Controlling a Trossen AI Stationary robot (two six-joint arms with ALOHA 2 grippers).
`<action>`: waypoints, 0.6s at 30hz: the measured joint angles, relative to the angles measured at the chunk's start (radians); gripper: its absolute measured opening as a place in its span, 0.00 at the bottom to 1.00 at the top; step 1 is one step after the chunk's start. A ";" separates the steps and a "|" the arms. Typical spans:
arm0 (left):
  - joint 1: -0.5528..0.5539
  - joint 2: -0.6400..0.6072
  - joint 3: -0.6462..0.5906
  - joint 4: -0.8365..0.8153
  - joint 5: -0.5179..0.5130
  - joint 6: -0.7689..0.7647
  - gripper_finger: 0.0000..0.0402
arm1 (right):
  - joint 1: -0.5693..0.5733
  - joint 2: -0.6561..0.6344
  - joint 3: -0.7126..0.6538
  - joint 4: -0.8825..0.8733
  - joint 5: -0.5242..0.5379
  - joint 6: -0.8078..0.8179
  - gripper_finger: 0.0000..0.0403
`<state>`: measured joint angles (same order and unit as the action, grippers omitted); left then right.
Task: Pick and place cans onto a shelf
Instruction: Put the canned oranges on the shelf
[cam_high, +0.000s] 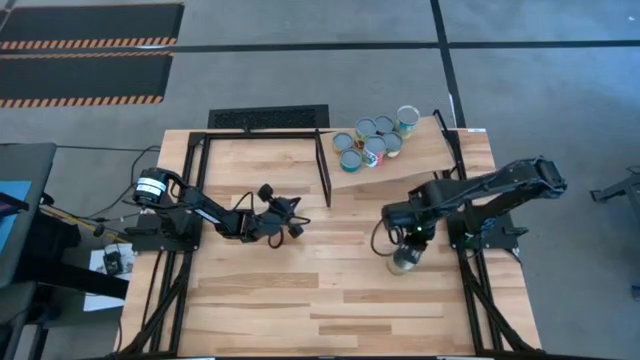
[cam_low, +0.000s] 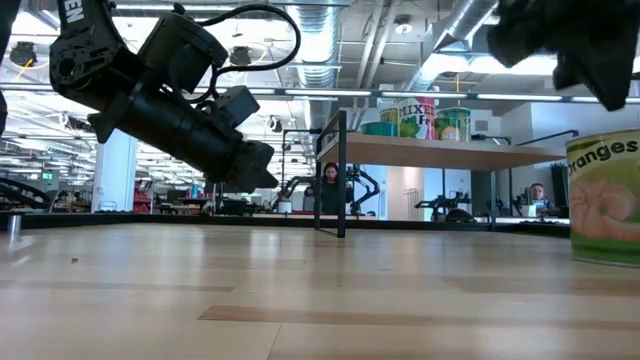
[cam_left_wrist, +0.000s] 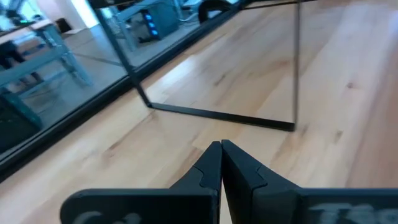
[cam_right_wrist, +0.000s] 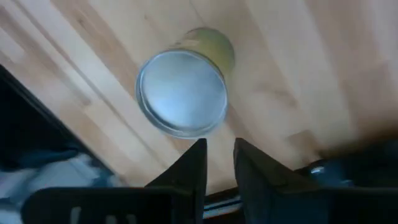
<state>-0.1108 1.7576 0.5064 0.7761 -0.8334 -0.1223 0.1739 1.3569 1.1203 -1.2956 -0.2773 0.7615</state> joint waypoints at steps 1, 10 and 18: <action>0.000 0.000 0.000 0.000 0.016 0.006 0.00 | 0.024 -0.007 0.011 -0.007 0.036 -0.018 0.23; 0.000 0.000 -0.002 0.005 0.105 0.047 0.00 | 0.310 -0.095 -0.037 0.310 0.298 -0.081 0.05; 0.000 0.000 -0.002 0.008 0.114 0.058 0.00 | 0.427 -0.010 -0.005 0.291 0.373 -0.001 0.26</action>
<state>-0.1108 1.7580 0.5049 0.7845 -0.7197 -0.0639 0.6013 1.3466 1.1149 -1.0043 0.0960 0.7607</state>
